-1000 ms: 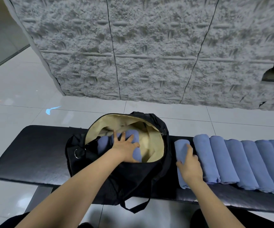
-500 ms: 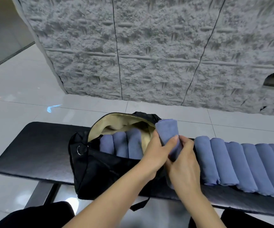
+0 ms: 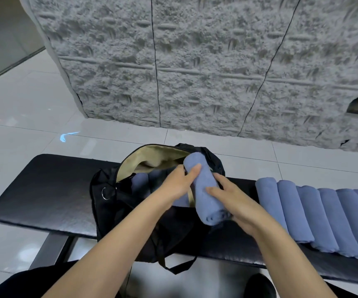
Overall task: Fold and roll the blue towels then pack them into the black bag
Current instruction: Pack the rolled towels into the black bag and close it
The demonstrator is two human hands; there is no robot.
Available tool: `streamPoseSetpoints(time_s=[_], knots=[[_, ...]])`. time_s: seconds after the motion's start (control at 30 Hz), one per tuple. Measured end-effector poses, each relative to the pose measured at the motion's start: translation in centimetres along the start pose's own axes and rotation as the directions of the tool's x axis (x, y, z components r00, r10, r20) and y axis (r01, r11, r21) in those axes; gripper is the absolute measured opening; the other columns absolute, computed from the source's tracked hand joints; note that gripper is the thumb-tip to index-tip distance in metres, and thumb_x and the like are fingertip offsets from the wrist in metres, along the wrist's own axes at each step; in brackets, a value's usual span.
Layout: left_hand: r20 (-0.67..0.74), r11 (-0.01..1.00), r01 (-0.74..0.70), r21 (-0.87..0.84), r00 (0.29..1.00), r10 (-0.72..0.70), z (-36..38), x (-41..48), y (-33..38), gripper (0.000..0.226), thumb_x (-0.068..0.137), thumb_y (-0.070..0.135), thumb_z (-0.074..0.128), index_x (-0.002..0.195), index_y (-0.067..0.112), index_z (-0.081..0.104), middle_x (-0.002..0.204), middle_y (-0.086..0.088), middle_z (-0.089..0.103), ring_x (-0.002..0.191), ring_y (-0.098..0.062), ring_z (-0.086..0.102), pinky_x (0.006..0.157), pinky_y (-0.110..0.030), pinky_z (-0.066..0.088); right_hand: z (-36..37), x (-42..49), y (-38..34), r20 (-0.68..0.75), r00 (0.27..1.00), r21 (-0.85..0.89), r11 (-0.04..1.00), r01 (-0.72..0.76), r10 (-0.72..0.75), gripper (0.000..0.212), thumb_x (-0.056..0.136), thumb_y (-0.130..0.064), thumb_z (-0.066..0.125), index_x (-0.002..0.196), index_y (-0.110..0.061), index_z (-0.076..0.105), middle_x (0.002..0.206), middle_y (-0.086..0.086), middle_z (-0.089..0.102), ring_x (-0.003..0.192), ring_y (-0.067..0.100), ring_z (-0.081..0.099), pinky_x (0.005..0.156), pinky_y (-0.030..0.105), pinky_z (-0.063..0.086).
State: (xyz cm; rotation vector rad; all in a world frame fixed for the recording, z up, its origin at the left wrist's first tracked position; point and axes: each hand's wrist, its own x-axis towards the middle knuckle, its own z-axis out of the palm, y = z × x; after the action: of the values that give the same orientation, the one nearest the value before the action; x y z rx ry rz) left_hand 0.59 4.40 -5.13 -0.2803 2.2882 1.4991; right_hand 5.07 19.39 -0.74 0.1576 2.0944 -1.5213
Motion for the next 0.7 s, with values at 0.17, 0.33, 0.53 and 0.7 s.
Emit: streamPoseSetpoints(time_s=[0.17,0.33,0.53,0.7], knots=[[0.290,0.607,-0.177,0.775,0.952,-0.092,-0.8,1.8,-3.8,0.032,0.095,0.027,0.042,0.108,0.003,0.059,0.090,-0.012,0.057,0.082,-0.029,0.054,0.069,-0.036,0.044,1.9,7.3,-1.9,-0.024,0.972,-0.517,0.830,-0.211,0.233,0.034,0.098,-0.015,0.038,0.126,0.000,0.049,0.124,0.019,0.056,0.115,0.033,0.053,0.082,0.031,0.040],[0.396,0.454,-0.310,0.836,0.912,-0.106,-0.4,1.3,-4.8,0.043,0.089,0.037,0.049,0.122,0.011,0.050,0.125,-0.011,0.053,0.119,-0.030,0.043,0.099,-0.042,0.032,4.6,12.0,0.1,-0.160,0.962,-0.614,0.741,-0.272,0.220,0.057,0.096,-0.013,0.042,0.146,-0.001,0.017,0.144,0.025,0.032,0.131,0.037,0.036,0.105,0.039,0.033],[0.335,0.385,-0.312,0.869,0.942,0.006,-0.4,1.5,-4.4,0.048,0.089,0.024,0.052,0.134,0.011,0.040,0.136,-0.010,0.042,0.128,-0.031,0.034,0.106,-0.039,0.026,5.7,13.3,3.6,-0.265,0.934,-0.597,0.720,-0.353,0.239,0.082,0.092,-0.016,0.051,0.148,-0.008,-0.008,0.148,0.021,0.025,0.133,0.036,0.033,0.104,0.039,0.033],[0.324,0.248,-0.301,0.921,0.944,-0.058,1.0,2.7,-5.6,0.086,0.089,0.020,0.053,0.151,0.011,-0.006,0.158,-0.010,-0.013,0.145,-0.031,-0.013,0.118,-0.047,0.002,6.4,12.9,4.4,-0.242,0.966,-0.656,0.719,-0.232,0.091,0.074,0.096,-0.013,0.043,0.150,-0.020,-0.007,0.149,0.023,0.015,0.130,0.041,0.032,0.103,0.045,0.034]])
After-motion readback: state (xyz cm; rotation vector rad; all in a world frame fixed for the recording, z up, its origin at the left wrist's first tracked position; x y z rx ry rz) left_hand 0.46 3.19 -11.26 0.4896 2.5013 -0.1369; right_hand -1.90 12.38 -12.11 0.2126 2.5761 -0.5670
